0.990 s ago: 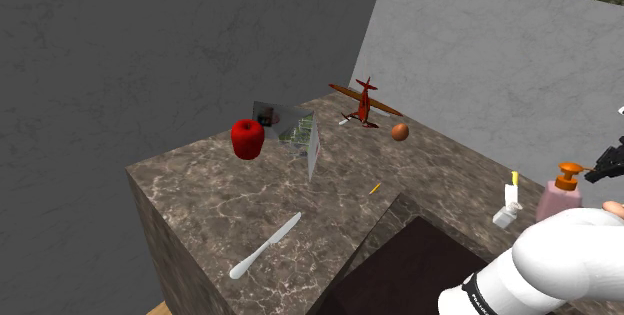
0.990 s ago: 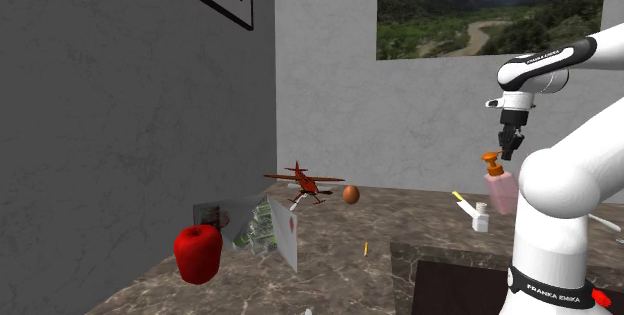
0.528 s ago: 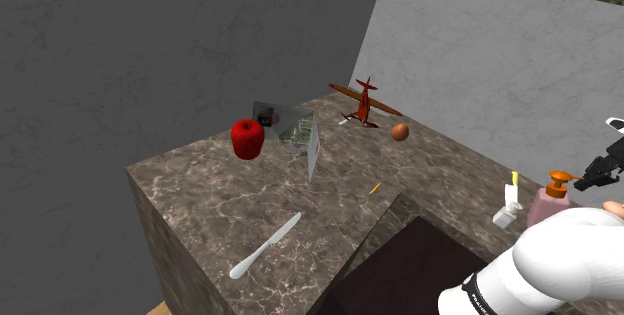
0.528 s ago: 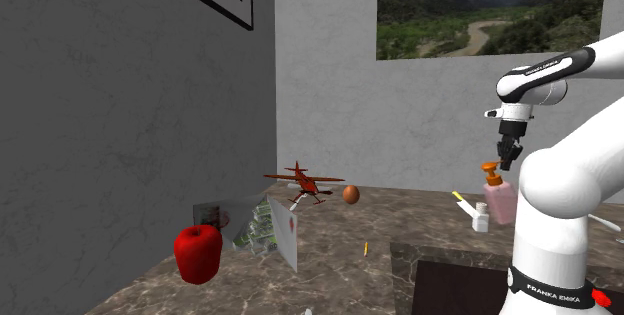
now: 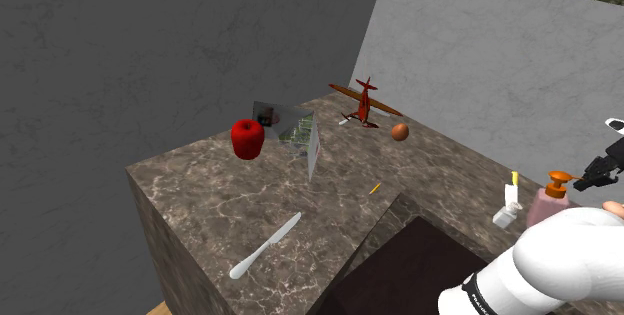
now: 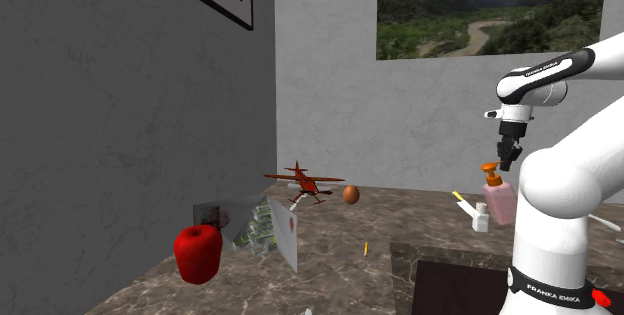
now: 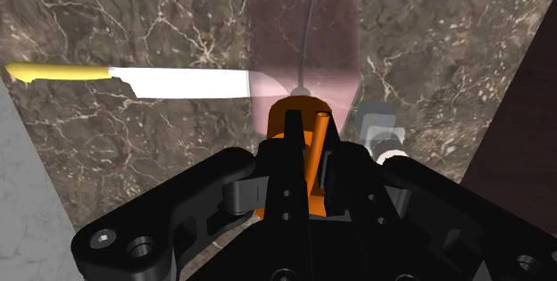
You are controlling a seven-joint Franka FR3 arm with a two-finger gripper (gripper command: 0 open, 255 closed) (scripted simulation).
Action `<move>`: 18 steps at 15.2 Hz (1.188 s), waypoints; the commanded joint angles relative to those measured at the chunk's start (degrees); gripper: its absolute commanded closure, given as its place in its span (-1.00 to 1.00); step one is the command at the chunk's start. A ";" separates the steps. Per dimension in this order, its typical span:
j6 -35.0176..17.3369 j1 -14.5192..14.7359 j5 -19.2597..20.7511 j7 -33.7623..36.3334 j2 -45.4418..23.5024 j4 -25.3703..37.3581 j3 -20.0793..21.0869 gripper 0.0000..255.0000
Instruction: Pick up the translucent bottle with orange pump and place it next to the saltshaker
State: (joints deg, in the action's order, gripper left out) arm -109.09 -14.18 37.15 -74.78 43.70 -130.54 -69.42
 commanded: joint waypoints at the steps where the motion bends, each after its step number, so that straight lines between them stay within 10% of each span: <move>1: 0.18 0.03 -0.01 0.01 -0.10 -0.27 -0.23 -1.00; 18: 6.78 -1.28 -2.64 -1.06 0.33 4.70 4.54 -1.00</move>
